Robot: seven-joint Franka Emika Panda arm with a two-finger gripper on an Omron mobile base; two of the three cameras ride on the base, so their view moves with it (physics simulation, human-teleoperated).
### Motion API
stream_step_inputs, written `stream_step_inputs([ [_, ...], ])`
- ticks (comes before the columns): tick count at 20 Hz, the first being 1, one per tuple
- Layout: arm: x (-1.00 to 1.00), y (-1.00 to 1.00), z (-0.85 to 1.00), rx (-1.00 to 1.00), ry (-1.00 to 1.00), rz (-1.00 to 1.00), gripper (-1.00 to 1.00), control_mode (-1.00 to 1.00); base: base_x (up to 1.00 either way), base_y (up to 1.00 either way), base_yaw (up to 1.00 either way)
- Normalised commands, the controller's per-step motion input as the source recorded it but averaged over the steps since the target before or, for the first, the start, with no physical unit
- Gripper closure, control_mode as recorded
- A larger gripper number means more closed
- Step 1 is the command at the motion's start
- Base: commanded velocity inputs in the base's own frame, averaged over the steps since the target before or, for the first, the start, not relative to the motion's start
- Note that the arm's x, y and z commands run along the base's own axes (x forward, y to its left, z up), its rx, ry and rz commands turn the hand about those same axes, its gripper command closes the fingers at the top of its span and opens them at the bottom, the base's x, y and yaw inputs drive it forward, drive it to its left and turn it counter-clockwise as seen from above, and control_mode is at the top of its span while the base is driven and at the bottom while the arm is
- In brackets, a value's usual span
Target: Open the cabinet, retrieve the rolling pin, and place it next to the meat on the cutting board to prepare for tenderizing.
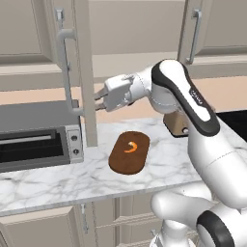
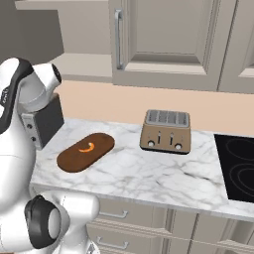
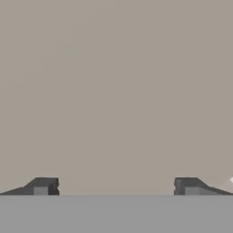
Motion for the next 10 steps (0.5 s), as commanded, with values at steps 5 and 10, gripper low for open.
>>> stream_step_inputs([
  [5,-0.32,-0.41,0.01,0.00,-0.07,-0.04,-1.00,-1.00,0.00,0.00,0.00],
  [10,-0.34,-0.73,0.16,0.00,-0.15,-0.07,-1.00,-1.00,0.00,0.00,0.00],
])
